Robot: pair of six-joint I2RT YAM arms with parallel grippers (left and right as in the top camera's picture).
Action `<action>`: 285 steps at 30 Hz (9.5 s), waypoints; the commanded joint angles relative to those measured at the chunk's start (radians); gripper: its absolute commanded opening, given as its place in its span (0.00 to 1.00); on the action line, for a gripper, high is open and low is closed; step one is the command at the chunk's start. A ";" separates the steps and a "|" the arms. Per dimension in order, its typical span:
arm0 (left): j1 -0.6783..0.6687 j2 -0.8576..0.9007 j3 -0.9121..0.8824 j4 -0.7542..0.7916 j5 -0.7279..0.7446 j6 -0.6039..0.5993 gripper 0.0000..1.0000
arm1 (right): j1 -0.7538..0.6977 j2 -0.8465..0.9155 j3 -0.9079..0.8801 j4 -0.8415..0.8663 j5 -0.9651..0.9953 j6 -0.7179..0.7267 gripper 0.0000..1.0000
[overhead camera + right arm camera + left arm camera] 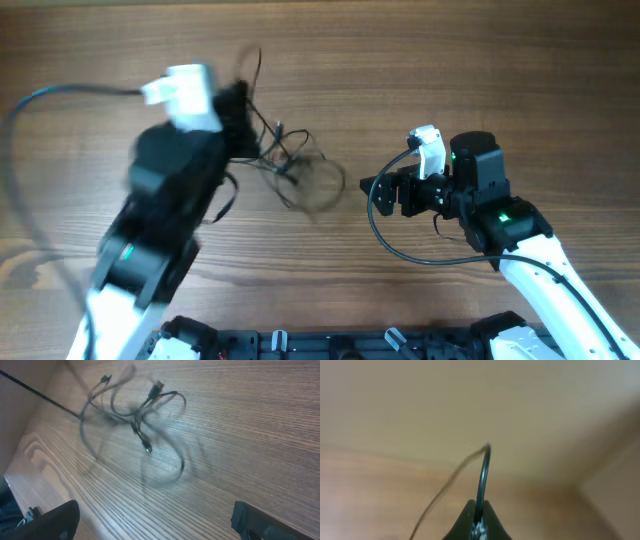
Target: Untangle cables
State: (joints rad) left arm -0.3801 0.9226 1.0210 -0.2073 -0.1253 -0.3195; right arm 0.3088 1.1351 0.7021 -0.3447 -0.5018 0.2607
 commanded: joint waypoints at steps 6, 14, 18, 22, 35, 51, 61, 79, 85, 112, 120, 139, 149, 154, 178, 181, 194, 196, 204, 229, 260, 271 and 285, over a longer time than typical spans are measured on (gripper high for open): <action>0.003 -0.156 0.006 0.257 -0.182 0.137 0.04 | 0.002 0.007 -0.003 -0.005 0.034 0.002 1.00; 0.003 -0.156 0.006 0.367 -0.018 0.118 0.04 | 0.002 0.007 -0.003 0.081 -0.134 0.002 1.00; 0.003 -0.154 0.006 0.487 0.119 0.056 0.04 | 0.002 0.007 -0.003 0.243 -0.290 0.019 1.00; 0.003 -0.129 0.006 0.605 0.204 -0.052 0.04 | 0.019 0.015 -0.003 0.345 -0.294 0.081 1.00; 0.002 0.013 0.006 0.768 0.473 -0.299 0.04 | 0.225 0.252 -0.003 0.656 -0.274 -0.018 1.00; -0.037 0.046 0.006 0.770 0.529 -0.320 0.04 | 0.276 0.316 -0.003 0.808 -0.324 -0.014 1.00; -0.064 0.023 0.006 0.777 0.537 -0.325 0.04 | 0.272 0.361 -0.003 0.586 0.396 0.132 0.04; 0.399 -0.163 0.006 0.676 0.505 -0.354 0.04 | -0.035 0.361 -0.003 0.115 0.613 0.341 0.04; 0.610 -0.163 0.006 0.545 0.417 -0.355 0.04 | -0.096 0.361 -0.003 0.097 0.613 0.339 0.04; 1.130 0.076 0.006 0.097 0.514 -0.309 0.04 | -0.308 0.361 -0.003 0.024 0.560 0.288 0.04; 1.161 0.119 0.006 0.087 0.483 -0.234 0.04 | -0.340 0.361 -0.003 -0.015 0.560 0.288 0.04; 1.276 0.119 0.006 0.030 0.811 -0.235 0.04 | -0.352 0.361 -0.003 0.153 -0.124 -0.058 0.81; 0.920 0.127 0.006 0.015 0.807 -0.234 0.04 | -0.244 0.361 -0.003 0.319 -0.429 -0.075 1.00; 0.708 0.161 0.006 0.019 0.779 -0.203 0.04 | -0.115 0.365 -0.003 0.376 -0.285 0.043 1.00; 0.456 0.188 0.006 0.143 0.662 -0.212 0.04 | 0.029 0.402 -0.003 0.283 0.024 0.614 1.00; 0.456 0.189 0.006 0.135 0.662 -0.211 0.04 | 0.029 0.414 -0.003 0.283 0.027 0.628 1.00; 0.456 0.192 0.006 0.113 0.662 -0.211 0.04 | 0.029 0.414 -0.003 0.280 0.069 1.406 1.00; 0.456 0.192 0.006 0.109 0.663 -0.211 0.04 | 0.029 0.414 -0.003 0.280 0.069 1.510 1.00; 0.456 0.192 0.006 0.106 0.662 -0.211 0.04 | 0.029 0.414 -0.003 0.280 0.069 1.635 1.00; 0.456 0.192 0.006 0.102 0.663 -0.211 0.04 | 0.029 0.414 -0.003 0.280 0.069 1.635 1.00; 0.414 0.192 0.006 0.122 0.727 -0.341 0.04 | 0.167 0.460 -0.003 0.351 0.242 1.667 1.00; 0.343 0.192 0.006 0.129 0.727 -0.341 0.04 | 0.209 0.577 -0.003 0.442 0.222 1.703 1.00; 0.343 0.192 0.006 0.129 0.726 -0.340 0.04 | 0.209 0.577 -0.003 0.411 0.247 1.783 1.00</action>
State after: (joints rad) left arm -0.0330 1.1130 1.0187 -0.0822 0.5896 -0.6498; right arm 0.5144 1.6852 0.6991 0.0868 -0.2794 2.0239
